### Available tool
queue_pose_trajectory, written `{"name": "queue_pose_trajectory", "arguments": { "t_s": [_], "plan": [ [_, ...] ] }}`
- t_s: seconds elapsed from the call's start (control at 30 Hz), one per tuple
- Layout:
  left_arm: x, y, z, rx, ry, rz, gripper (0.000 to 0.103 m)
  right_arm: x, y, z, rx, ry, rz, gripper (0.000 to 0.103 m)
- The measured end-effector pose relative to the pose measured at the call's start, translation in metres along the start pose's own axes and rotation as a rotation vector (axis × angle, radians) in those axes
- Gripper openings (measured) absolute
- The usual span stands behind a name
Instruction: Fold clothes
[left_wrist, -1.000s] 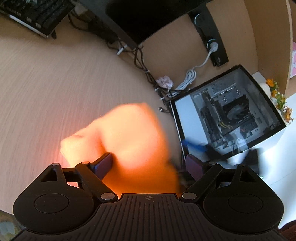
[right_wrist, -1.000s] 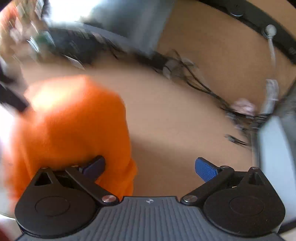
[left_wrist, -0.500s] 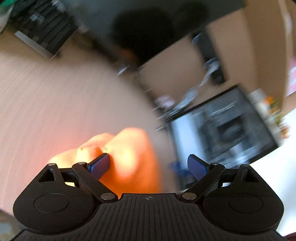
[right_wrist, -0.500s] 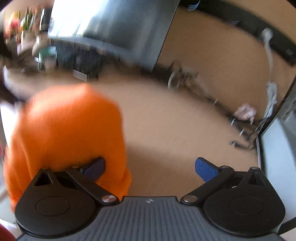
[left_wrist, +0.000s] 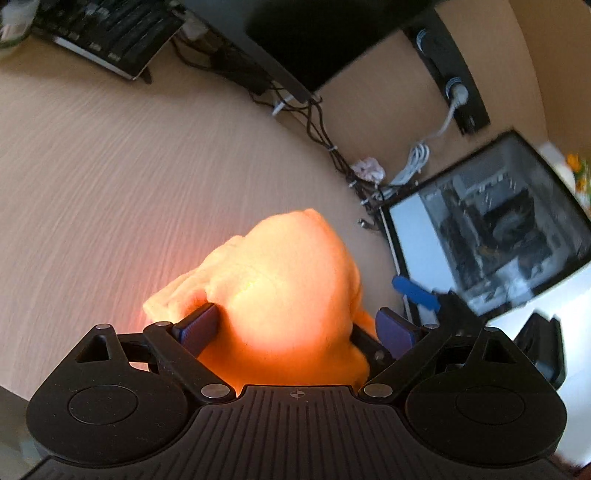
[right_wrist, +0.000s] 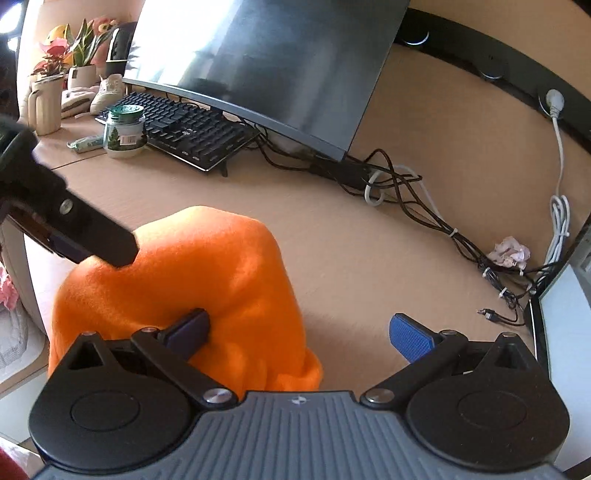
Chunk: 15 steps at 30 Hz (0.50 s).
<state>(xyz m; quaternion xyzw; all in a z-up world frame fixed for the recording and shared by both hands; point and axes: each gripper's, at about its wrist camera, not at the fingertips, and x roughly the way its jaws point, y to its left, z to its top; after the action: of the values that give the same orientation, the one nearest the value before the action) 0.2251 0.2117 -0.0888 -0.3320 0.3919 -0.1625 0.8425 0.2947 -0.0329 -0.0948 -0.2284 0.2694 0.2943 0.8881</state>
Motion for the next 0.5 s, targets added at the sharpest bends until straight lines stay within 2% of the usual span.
{"name": "queue_pose_trajectory", "arguments": {
  "t_s": [0.03,0.13,0.23,0.33,0.4,0.5],
  "plan": [
    [-0.004,-0.005,-0.001,0.031,0.004,0.015,0.095,0.000,0.000,-0.001,-0.002,-0.001,-0.002,0.103],
    [-0.029,-0.012,-0.004,0.060,-0.009,-0.006,0.095,-0.007,-0.006,-0.011,0.004,-0.005,-0.009,0.103],
    [-0.047,-0.003,-0.010,0.003,-0.022,0.016,0.097,-0.004,-0.017,-0.015,0.040,0.024,-0.002,0.103],
    [-0.047,0.009,-0.014,-0.075,0.002,0.028,0.097,0.000,-0.021,-0.017,0.043,0.047,0.008,0.103],
    [-0.041,0.013,-0.015,-0.094,0.023,0.034,0.097,0.000,-0.014,-0.013,-0.006,0.045,-0.006,0.103],
    [-0.048,0.004,-0.011,-0.015,0.008,0.005,0.097,-0.002,0.012,-0.001,-0.156,0.027,-0.066,0.103]
  ]
}}
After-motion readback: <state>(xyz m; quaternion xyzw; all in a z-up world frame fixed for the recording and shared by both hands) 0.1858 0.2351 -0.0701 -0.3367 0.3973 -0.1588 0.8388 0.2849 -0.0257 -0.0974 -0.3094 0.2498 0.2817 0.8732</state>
